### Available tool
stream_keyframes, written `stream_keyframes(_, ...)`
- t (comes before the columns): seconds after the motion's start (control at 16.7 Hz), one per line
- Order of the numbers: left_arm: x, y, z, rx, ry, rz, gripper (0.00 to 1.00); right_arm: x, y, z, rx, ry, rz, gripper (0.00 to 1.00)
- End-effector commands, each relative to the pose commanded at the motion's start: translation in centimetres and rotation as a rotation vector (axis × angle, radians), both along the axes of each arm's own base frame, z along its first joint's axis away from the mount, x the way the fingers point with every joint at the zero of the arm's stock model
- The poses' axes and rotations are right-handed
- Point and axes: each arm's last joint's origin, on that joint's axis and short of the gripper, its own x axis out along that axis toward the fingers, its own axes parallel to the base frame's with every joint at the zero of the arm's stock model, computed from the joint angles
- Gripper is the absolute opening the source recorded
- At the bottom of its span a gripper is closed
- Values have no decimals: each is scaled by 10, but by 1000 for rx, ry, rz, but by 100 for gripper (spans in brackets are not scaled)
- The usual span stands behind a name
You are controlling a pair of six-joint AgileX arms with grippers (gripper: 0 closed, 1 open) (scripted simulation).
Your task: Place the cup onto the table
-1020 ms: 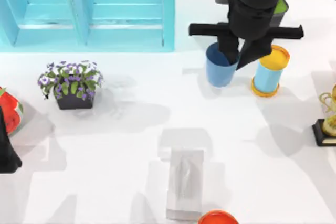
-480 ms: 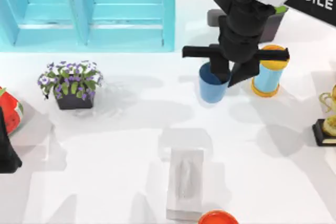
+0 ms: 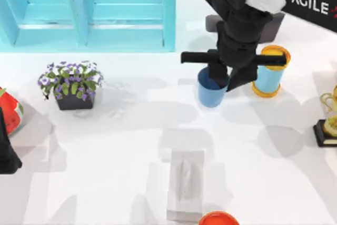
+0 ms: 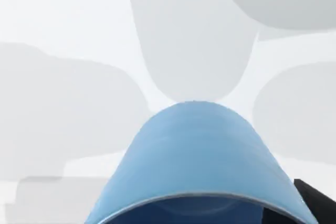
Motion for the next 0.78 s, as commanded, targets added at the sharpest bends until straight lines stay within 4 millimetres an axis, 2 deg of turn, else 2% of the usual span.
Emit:
stream_keyframes(0.66,0,0,0,0,0,0,100,0,0,0,0,0,0,98)
stream_keyframes(0.78,0,0,0,0,0,0,100,0,0,0,0,0,0,100)
